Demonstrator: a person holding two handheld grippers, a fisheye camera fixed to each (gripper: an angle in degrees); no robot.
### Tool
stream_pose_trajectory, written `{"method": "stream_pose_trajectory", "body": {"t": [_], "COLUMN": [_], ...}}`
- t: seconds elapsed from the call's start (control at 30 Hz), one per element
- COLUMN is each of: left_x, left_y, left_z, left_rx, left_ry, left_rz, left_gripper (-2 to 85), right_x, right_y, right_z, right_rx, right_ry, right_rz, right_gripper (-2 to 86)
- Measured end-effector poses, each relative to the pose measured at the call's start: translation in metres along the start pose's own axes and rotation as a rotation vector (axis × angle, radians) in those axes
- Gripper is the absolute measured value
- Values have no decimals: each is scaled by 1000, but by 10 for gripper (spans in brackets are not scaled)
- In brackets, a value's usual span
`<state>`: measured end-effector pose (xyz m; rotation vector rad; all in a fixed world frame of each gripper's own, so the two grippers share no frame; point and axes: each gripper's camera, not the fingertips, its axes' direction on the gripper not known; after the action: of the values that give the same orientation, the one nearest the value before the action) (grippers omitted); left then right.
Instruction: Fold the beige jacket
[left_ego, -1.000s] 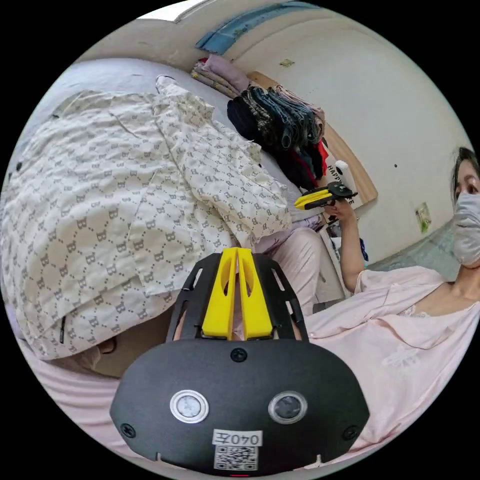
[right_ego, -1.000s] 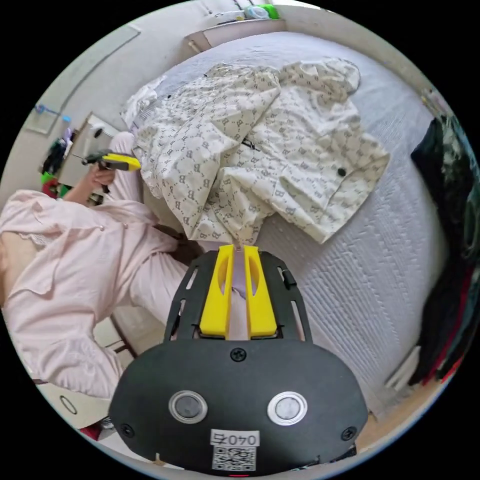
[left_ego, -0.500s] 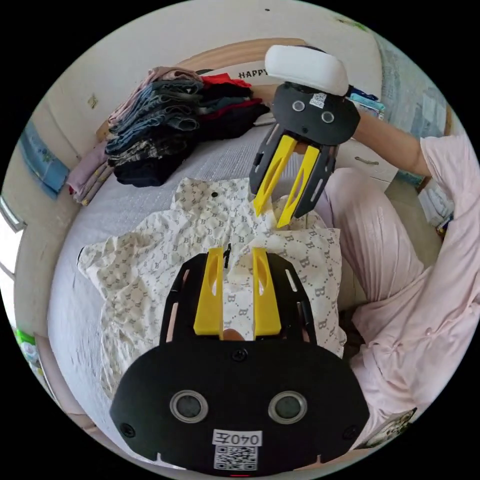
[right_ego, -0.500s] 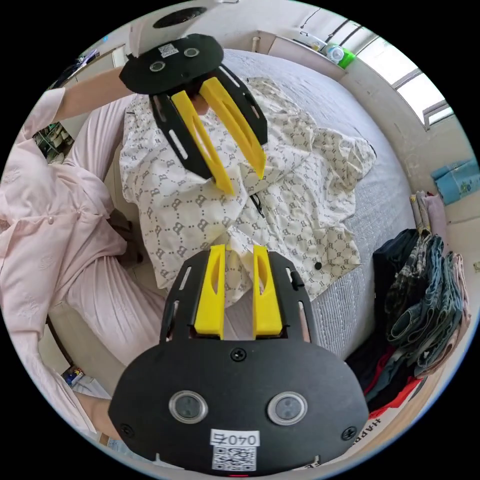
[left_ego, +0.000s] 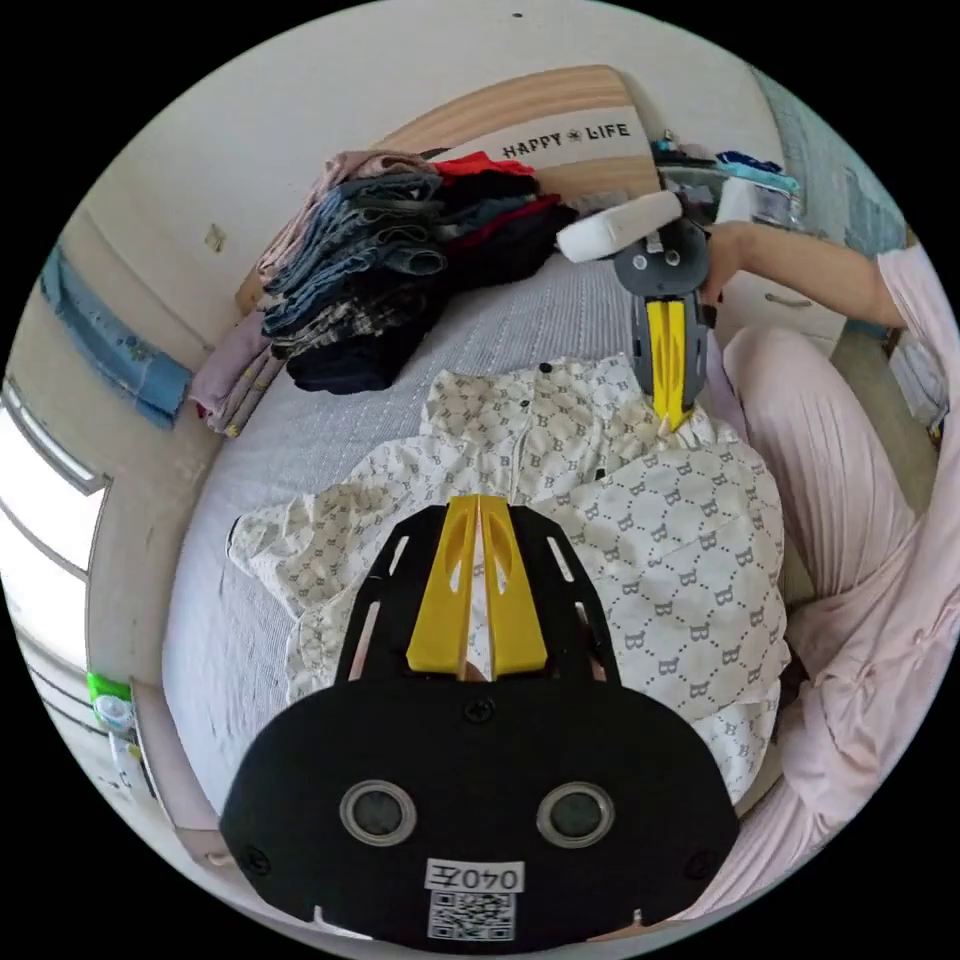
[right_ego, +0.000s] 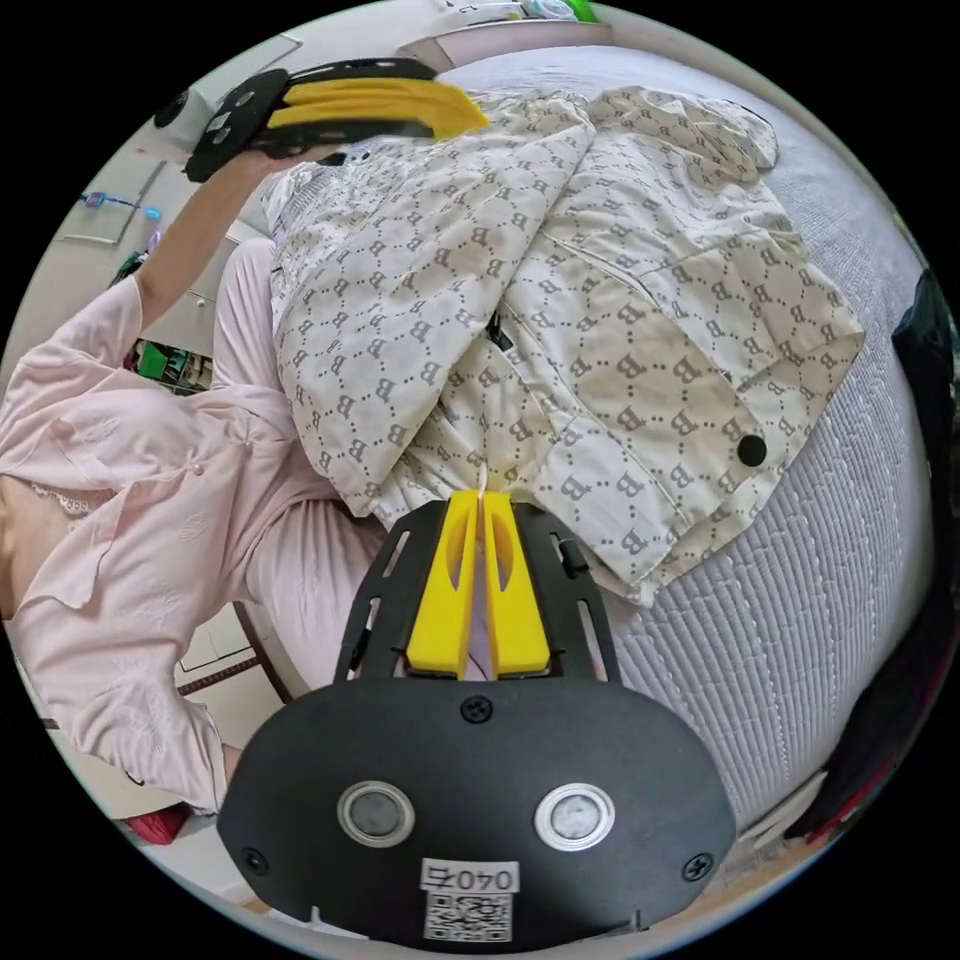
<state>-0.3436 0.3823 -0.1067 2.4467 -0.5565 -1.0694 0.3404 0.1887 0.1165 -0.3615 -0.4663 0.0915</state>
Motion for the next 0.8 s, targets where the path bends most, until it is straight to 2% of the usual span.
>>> {"method": "stream_pose_trajectory", "body": {"t": [0.07, 0.13, 0.2, 0.3, 0.37, 0.43, 0.5, 0.57, 0.67, 0.73, 0.8], "left_x": [34, 42, 43, 45, 50, 45, 29, -2, -15, -16, -14], "left_y": [-16, -23, -27, -27, -22, -14, -3, 16, 37, 44, 49], "left_z": [21, 38, 55, 76, 72, 61, 42, 22, 8, -6, -23], "left_rx": [-83, -163, -247, -319, -297, -265, -210, -171, -196, -166, -117], "left_ry": [30, 76, 132, 248, 181, 114, 84, 60, -6, -12, -19], "left_rz": [228, 320, 359, 367, 377, 323, 214, 34, -21, -31, -36], "left_gripper": [56, 71, 74, 16, -3, -6, -8, -8, -9, -8, -8], "right_x": [-8, -17, -20, -14, 0, 22, 40, 55, 56, 28, 3], "right_y": [-3, -5, -5, -9, -15, -23, -29, -35, -34, -21, -19], "right_z": [-7, -20, -32, -51, -55, -52, -44, -32, -44, -82, -102], "right_rx": [-2, 25, 76, 162, 176, 164, 134, 102, 99, 204, 280], "right_ry": [45, 105, 142, 174, 140, 64, 71, 25, -15, 117, 103], "right_rz": [-14, -13, 4, 59, 110, 179, 234, 257, 263, 251, 154], "right_gripper": [-4, 11, 33, 53, 47, 24, 0, -5, -8, -9, -9]}}
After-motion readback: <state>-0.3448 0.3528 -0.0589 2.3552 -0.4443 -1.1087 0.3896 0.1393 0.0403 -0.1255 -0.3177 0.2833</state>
